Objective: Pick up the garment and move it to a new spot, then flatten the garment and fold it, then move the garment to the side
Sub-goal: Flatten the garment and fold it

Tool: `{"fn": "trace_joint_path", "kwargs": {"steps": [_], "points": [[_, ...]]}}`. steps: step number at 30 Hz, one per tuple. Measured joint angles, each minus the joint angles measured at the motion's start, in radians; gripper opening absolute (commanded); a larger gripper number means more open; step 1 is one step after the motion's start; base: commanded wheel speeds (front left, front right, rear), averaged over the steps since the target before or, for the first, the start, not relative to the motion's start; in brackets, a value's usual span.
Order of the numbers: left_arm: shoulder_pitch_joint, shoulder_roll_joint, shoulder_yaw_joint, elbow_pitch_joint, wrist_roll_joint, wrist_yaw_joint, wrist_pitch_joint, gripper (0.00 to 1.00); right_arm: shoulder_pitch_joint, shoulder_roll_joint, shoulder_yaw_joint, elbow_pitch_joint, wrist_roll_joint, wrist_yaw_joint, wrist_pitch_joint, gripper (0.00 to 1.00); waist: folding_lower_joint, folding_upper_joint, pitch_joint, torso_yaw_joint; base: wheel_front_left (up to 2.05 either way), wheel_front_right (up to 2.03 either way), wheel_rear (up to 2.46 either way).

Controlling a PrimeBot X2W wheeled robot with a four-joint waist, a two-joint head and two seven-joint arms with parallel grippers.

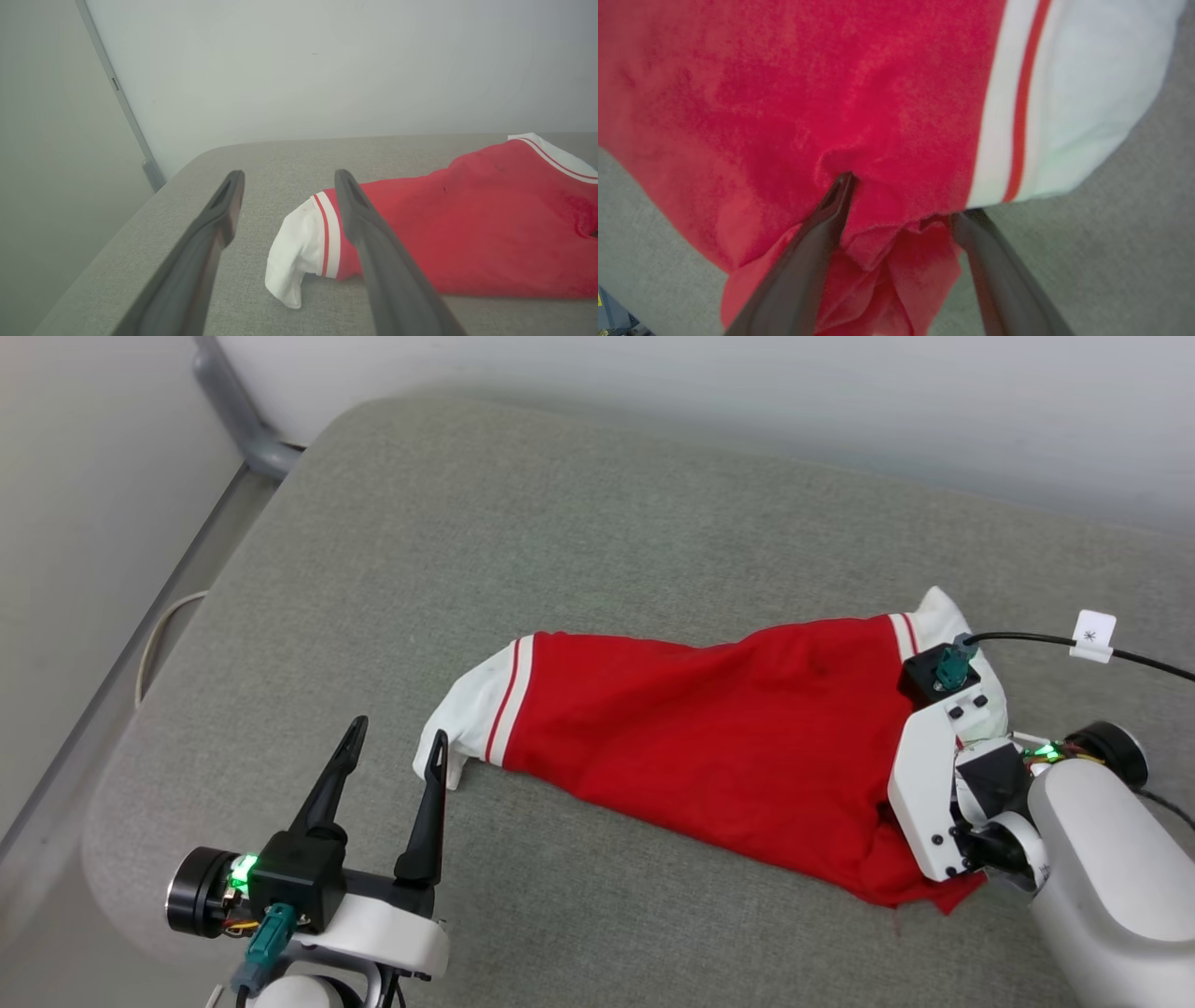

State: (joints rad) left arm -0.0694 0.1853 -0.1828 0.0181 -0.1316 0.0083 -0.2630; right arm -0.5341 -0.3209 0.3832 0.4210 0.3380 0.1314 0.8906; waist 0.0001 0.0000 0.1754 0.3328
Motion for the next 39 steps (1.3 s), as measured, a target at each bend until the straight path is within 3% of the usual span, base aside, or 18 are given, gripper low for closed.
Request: {"fn": "trace_joint_path", "kwargs": {"steps": [4,6,7,17,27,32,36,37,38,39], "points": [[-0.004,-0.014,0.015,0.011,0.012,-0.015,0.0,1.0,-0.005,-0.006,0.017,0.057,0.006,0.0,0.009,1.0,0.0,0.0,0.015,0.024,0.0,0.0,0.0],[-0.004,-0.019,0.021,0.018,0.018,-0.018,0.0,1.0,-0.009,-0.009,0.023,0.081,0.009,0.0,0.007,0.14,0.0,0.0,0.012,0.027,0.0,0.0,0.0],[-0.004,-0.023,0.025,0.021,0.022,-0.019,0.0,1.0,-0.011,-0.01,0.028,0.089,0.014,0.0,0.003,0.0,-0.0001,0.0,0.008,0.027,0.0,0.0,0.0],[0.023,-0.034,0.058,0.041,0.049,-0.044,0.0,1.0,0.061,-0.054,-0.024,0.106,0.058,0.0,-0.073,0.0,0.0,0.0001,-0.068,-0.034,0.0,0.0,0.0],[0.056,-0.037,0.074,0.048,0.05,-0.059,0.0,1.0,0.283,-0.072,-0.264,-0.018,-0.005,0.0,-0.081,0.0,-0.0001,0.0,-0.108,-0.127,0.0,0.0,0.0],[0.06,-0.045,0.073,0.059,0.056,-0.071,0.0,1.0,0.455,-0.016,-0.41,-0.155,-0.058,0.0,-0.058,0.0,-0.0001,0.0,-0.102,-0.185,0.0,0.0,0.0],[0.059,-0.047,0.069,0.075,0.058,-0.079,0.0,1.0,0.485,0.026,-0.443,-0.183,-0.081,0.0,-0.103,0.0,-0.0001,0.0,-0.098,-0.214,0.0,0.0,0.0],[0.057,-0.047,0.068,0.078,0.058,-0.08,0.0,1.0,0.485,0.041,-0.446,-0.188,-0.078,-0.001,-0.114,0.03,-0.0001,0.0,-0.097,-0.22,0.0,0.0,0.0],[0.053,-0.047,0.069,0.079,0.059,-0.081,0.0,1.0,0.485,0.046,-0.448,-0.194,-0.084,-0.001,-0.137,0.75,-0.0001,0.0,-0.098,-0.226,0.0,0.0,0.0],[0.049,-0.047,0.071,0.08,0.059,-0.081,0.0,1.0,0.484,0.055,-0.454,-0.197,-0.094,0.0,-0.156,1.0,-0.0001,0.0,-0.098,-0.233,0.0,0.0,0.0]]}}
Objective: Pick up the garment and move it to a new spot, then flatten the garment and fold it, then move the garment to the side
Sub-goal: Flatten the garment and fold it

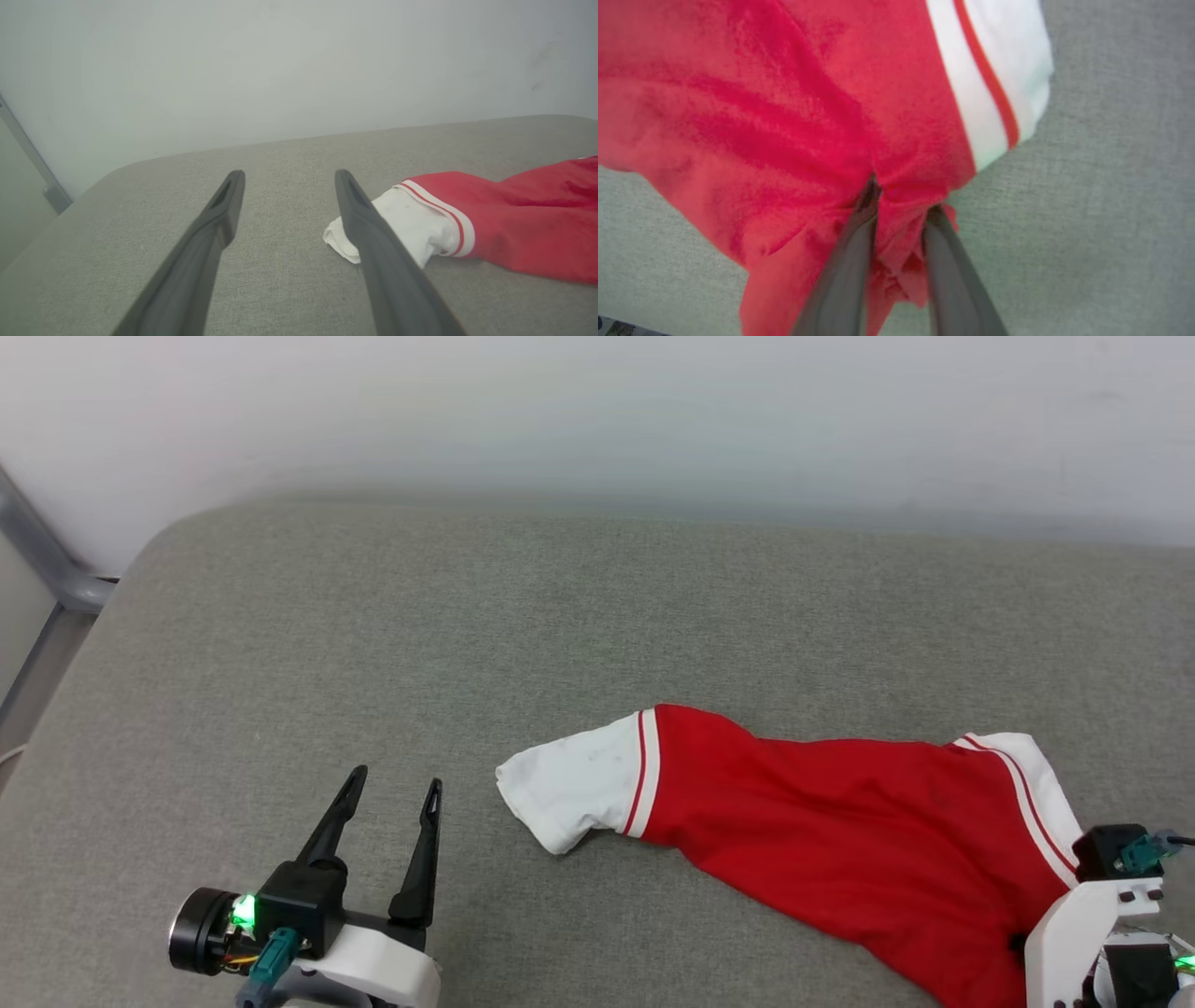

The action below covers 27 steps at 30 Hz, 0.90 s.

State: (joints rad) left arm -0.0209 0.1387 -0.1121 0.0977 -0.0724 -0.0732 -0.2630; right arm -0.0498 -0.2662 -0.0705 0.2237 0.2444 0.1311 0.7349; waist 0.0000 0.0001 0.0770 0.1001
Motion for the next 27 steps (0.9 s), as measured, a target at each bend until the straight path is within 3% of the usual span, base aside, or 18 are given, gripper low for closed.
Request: {"fn": "trace_joint_path", "kwargs": {"steps": [6,15,23,27], "points": [[-0.005,0.002,0.008,0.004,0.002,-0.006,0.0,1.0,-0.044,0.023,-0.01,-0.046,-0.027,0.0,-0.114,1.0,0.0,0.0,-0.015,-0.037,0.0,0.0,0.0],[0.001,-0.004,0.014,-0.006,0.004,-0.008,0.0,1.0,-0.07,0.027,-0.02,-0.223,-0.035,0.0,-0.263,1.0,0.0,0.0,-0.057,-0.081,0.0,0.0,0.0],[0.017,-0.021,0.003,-0.024,-0.006,-0.024,0.0,1.0,-0.012,0.127,-0.045,-0.266,0.013,0.0,-0.526,1.0,0.0,0.0,-0.061,-0.097,0.0,0.0,0.0],[0.013,-0.015,-0.004,-0.014,0.004,-0.025,0.0,1.0,-0.006,0.153,-0.051,-0.272,0.019,0.0,-0.604,1.0,0.0,0.0,-0.043,-0.107,0.0,0.0,0.0]]}}
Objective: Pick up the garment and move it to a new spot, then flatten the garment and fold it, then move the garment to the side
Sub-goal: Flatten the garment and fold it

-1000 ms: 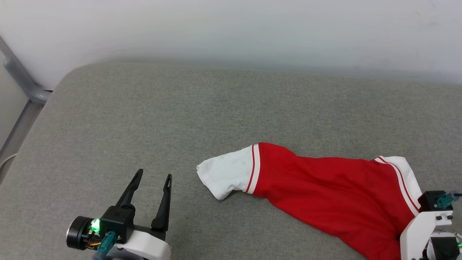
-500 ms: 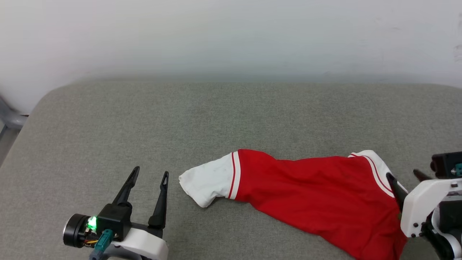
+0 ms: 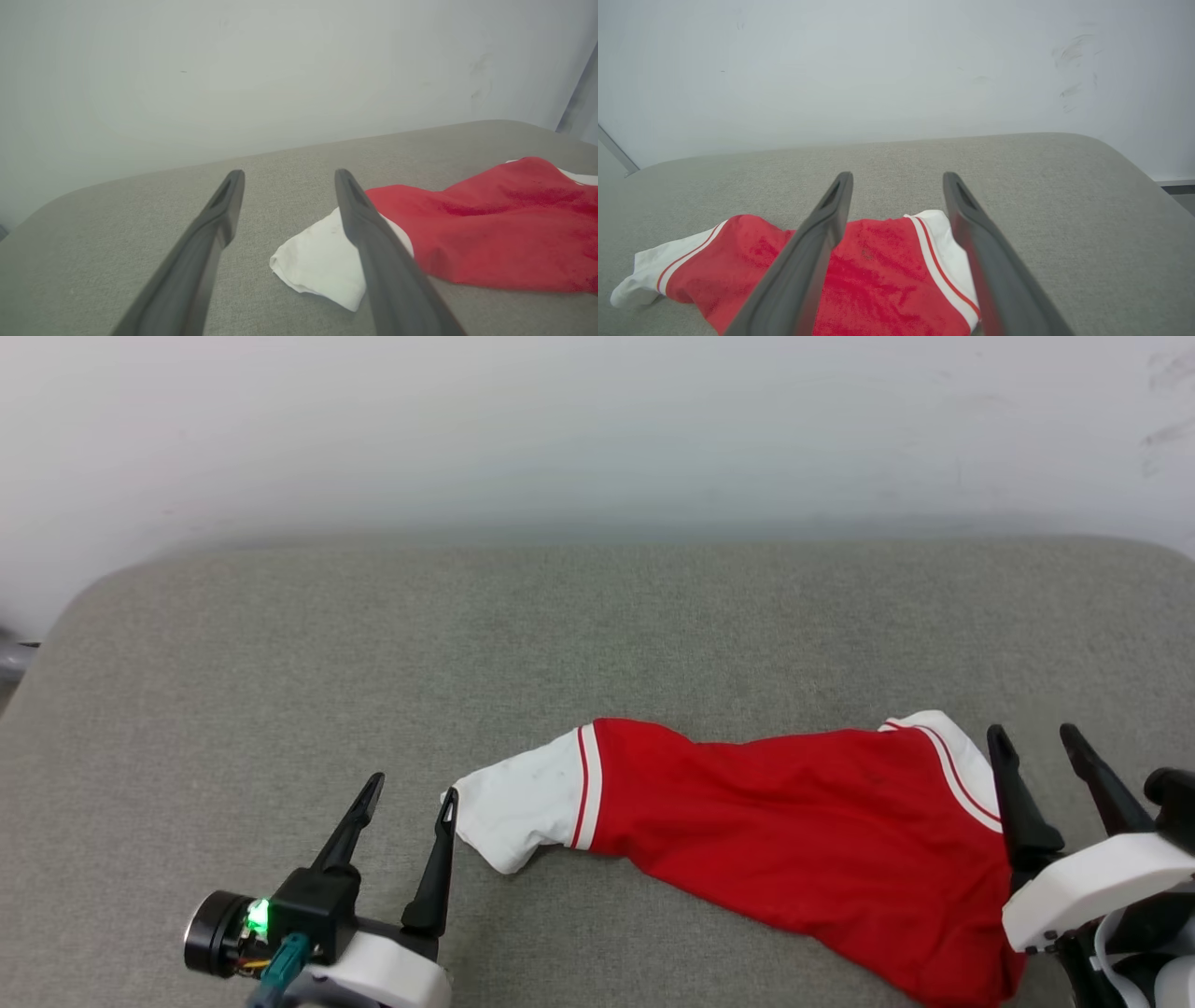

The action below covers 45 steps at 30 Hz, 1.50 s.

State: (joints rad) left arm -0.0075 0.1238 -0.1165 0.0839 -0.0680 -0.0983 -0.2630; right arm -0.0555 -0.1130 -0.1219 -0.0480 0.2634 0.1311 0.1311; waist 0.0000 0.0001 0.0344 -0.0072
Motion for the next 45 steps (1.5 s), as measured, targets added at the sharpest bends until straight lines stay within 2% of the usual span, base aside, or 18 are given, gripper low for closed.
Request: {"fn": "trace_joint_path", "kwargs": {"steps": [3,5,7,12,16,22,25,28,40,41,42,45], "points": [[-0.043,0.033,-0.016,0.03,0.0,-0.011,0.049,1.0,0.01,0.007,-0.006,0.002,-0.025,0.0,-0.02,1.0,0.0,0.0,0.024,-0.009,0.0,0.0,0.0],[-0.1,0.057,-0.034,0.043,-0.028,-0.019,0.15,1.0,0.004,0.014,-0.016,-0.004,-0.026,0.0,-0.025,1.0,0.0,0.0,0.047,-0.014,0.0,0.0,0.0],[-0.16,0.079,-0.053,0.051,-0.087,-0.026,0.268,1.0,-0.01,0.021,-0.024,-0.009,-0.032,0.0,-0.031,1.0,0.0,0.0,0.072,-0.019,0.0,0.0,0.0],[-0.315,0.228,-0.17,0.019,-0.277,-0.031,0.579,1.0,-0.039,0.034,-0.033,-0.013,-0.054,0.0,-0.041,1.0,0.0001,0.0,0.13,-0.036,0.0,0.0,0.0],[-0.386,0.325,-0.222,0.004,-0.436,-0.031,0.83,1.0,-0.053,0.041,-0.032,-0.009,-0.061,0.0,-0.052,1.0,0.0001,0.0,0.165,-0.05,0.0,0.0,0.0],[-0.435,0.409,-0.292,0.008,-0.586,-0.031,1.058,1.0,-0.074,0.05,-0.031,0.002,-0.063,0.0,-0.06,1.0,0.0002,0.0,0.197,-0.068,0.0,0.0,0.0],[-0.451,0.445,-0.321,0.012,-0.615,-0.031,1.104,1.0,-0.089,0.052,-0.031,0.004,-0.065,0.0,-0.06,1.0,0.0001,0.0,0.211,-0.074,0.0,0.0,0.0],[-0.467,0.457,-0.332,0.039,-0.607,-0.031,1.096,1.0,-0.093,0.054,-0.035,0.004,-0.065,0.0,-0.062,1.0,0.0001,0.0,0.225,-0.079,0.0,0.0,0.0],[-0.511,0.426,-0.362,0.163,-0.581,-0.031,1.029,1.0,-0.109,0.058,-0.03,0.002,-0.073,0.0,-0.062,1.0,0.0001,0.0,0.277,-0.097,0.0,0.0,0.0],[-0.512,0.425,-0.365,0.169,-0.583,-0.031,1.03,0.98,-0.109,0.058,-0.03,0.001,-0.073,0.0,-0.062,1.0,0.0,0.0,0.279,-0.098,0.0,0.0,0.0],[-0.515,0.425,-0.369,0.175,-0.588,-0.031,1.035,0.0,-0.109,0.058,-0.029,0.001,-0.074,0.0,-0.062,1.0,0.0,0.0,0.282,-0.098,0.0,0.0,0.0],[-0.521,0.431,-0.384,0.18,-0.59,-0.031,1.033,0.0,-0.11,0.059,-0.031,0.0,-0.079,0.0,-0.063,1.0,0.0,0.0,0.285,-0.096,0.0,0.0,0.0]]}}
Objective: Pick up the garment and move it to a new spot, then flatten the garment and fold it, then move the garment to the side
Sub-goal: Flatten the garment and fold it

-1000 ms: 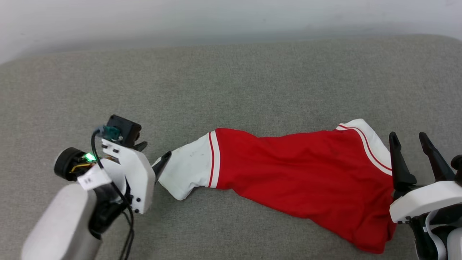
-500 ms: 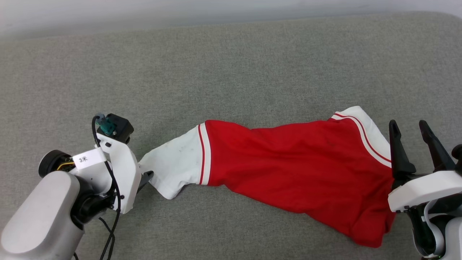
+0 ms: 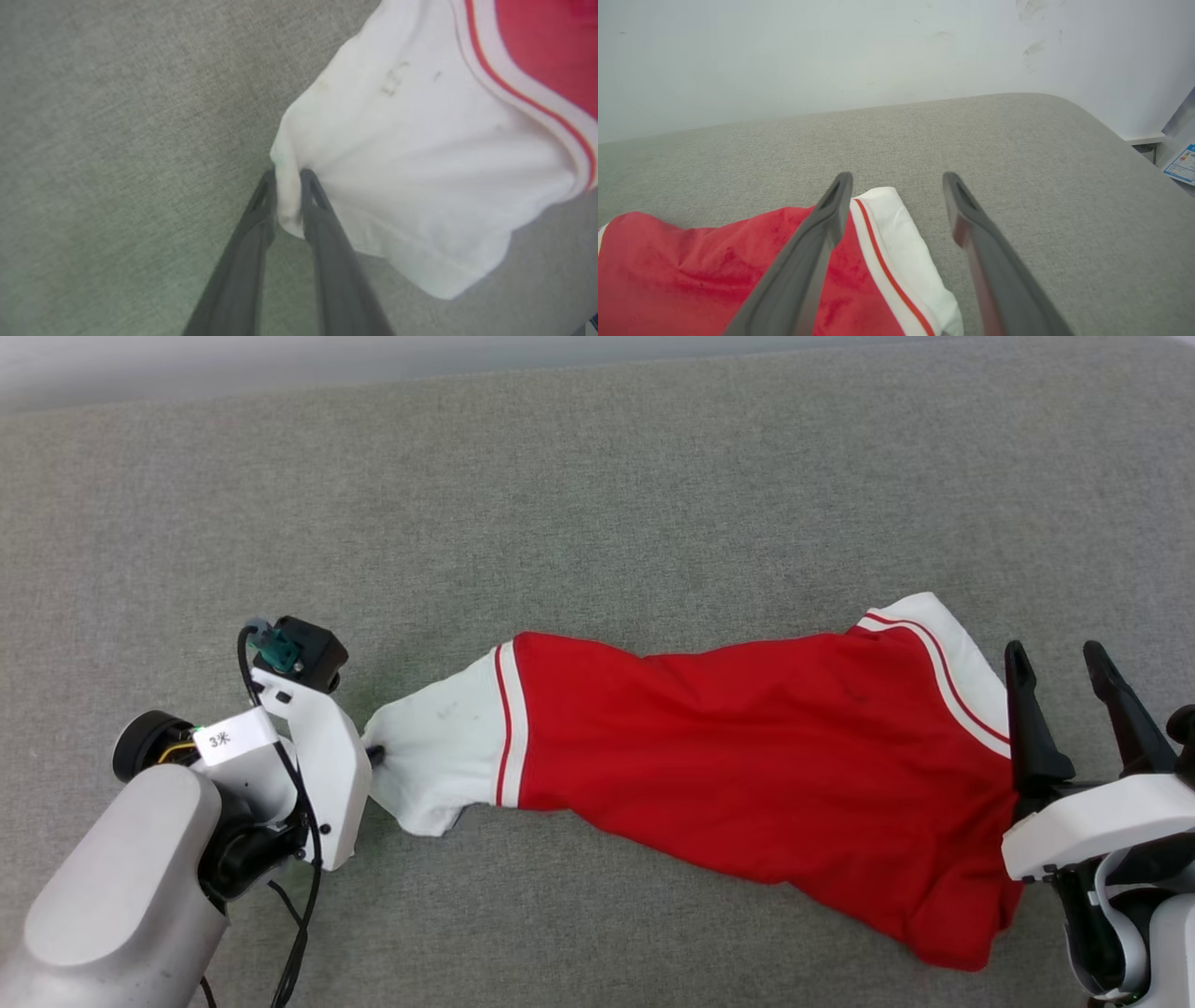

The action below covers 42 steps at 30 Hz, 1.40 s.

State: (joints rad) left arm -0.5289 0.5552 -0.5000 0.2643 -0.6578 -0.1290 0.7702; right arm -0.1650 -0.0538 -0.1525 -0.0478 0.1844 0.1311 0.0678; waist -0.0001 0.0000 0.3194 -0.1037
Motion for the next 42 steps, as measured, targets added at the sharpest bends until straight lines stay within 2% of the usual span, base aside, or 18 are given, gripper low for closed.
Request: {"fn": "trace_joint_path", "kwargs": {"steps": [2,5,11,14,20,26,33,39,42], "points": [[0.001,0.0,0.003,0.007,0.006,0.003,-0.034,0.0,0.0,0.0,-0.004,0.0,-0.003,0.0,0.001,1.0,0.0001,0.0,-0.001,0.004,0.0,0.0,0.0],[0.014,-0.002,0.022,0.016,0.019,0.03,-0.102,0.0,0.0,-0.001,0.001,0.004,-0.013,0.0,0.014,1.0,0.0001,0.0,-0.014,0.013,0.0,0.0,0.0],[0.077,0.033,0.102,-0.065,0.034,0.135,-0.203,0.0,0.013,-0.053,0.017,0.02,-0.025,0.0,0.092,1.0,0.0001,0.0,-0.06,0.039,0.0,0.0,0.0],[0.136,0.061,0.14,-0.129,0.027,0.168,-0.231,0.0,0.023,-0.083,0.028,0.026,-0.012,0.0,0.153,1.0,0.0001,0.0,-0.087,0.056,0.0,0.0,0.0],[0.288,0.098,0.175,-0.285,0.008,0.228,-0.243,0.0,0.027,-0.134,0.048,0.033,0.018,0.0,0.335,1.0,0.0001,0.0,-0.131,0.097,0.0,0.0,0.0],[0.414,0.121,0.186,-0.44,0.002,0.28,-0.239,0.0,-0.025,-0.221,0.069,0.038,0.043,0.0,0.615,1.0,0.0,0.0,-0.143,0.139,0.0,0.0,0.0],[0.438,0.124,0.17,-0.549,0.015,0.296,-0.235,0.0,-0.203,-0.337,0.149,0.109,0.086,0.0,0.85,1.0,0.0,0.0,-0.108,0.179,0.0,0.0,0.0],[0.415,0.117,0.151,-0.566,0.03,0.29,-0.232,0.0,-0.345,-0.384,0.243,0.229,0.107,0.0,0.913,1.0,0.0001,0.0,-0.062,0.213,0.0,0.0,0.0],[0.395,0.109,0.144,-0.563,0.034,0.281,-0.234,0.0,-0.376,-0.387,0.284,0.288,0.136,0.0,0.93,1.0,0.0001,0.0,-0.044,0.23,0.0,0.0,0.0]]}}
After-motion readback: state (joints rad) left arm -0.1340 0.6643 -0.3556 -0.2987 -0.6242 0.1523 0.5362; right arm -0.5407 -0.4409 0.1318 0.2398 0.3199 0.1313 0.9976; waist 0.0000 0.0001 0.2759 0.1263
